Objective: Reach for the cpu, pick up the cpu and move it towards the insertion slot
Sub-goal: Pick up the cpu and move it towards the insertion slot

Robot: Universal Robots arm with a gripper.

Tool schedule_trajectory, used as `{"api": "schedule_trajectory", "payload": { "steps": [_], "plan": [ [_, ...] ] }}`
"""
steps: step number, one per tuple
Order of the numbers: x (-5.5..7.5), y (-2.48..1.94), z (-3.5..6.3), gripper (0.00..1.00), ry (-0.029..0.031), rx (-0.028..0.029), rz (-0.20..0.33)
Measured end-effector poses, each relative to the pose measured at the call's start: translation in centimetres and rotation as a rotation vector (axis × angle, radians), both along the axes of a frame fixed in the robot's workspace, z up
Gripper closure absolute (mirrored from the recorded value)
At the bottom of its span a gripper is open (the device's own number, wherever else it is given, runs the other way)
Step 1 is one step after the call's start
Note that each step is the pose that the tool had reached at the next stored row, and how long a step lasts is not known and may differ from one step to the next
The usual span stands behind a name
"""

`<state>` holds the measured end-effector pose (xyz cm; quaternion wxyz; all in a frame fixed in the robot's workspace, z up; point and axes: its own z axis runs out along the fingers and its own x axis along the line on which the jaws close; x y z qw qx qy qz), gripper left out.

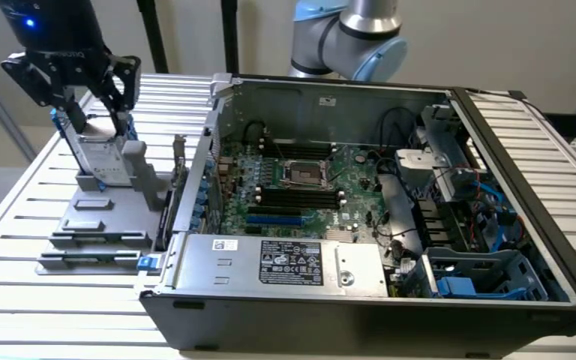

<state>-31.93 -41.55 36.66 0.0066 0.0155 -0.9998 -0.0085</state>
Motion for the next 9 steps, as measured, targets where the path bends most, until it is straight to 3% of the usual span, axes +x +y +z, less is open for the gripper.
{"api": "schedule_trajectory", "payload": {
  "steps": [3, 9],
  "plan": [
    [1.3, 0.00, 0.80, 0.45, 0.0011, 0.0073, 0.000],
    [4.1, 0.00, 1.55, 0.45, 0.0013, 0.0314, 0.000]
  ]
}}
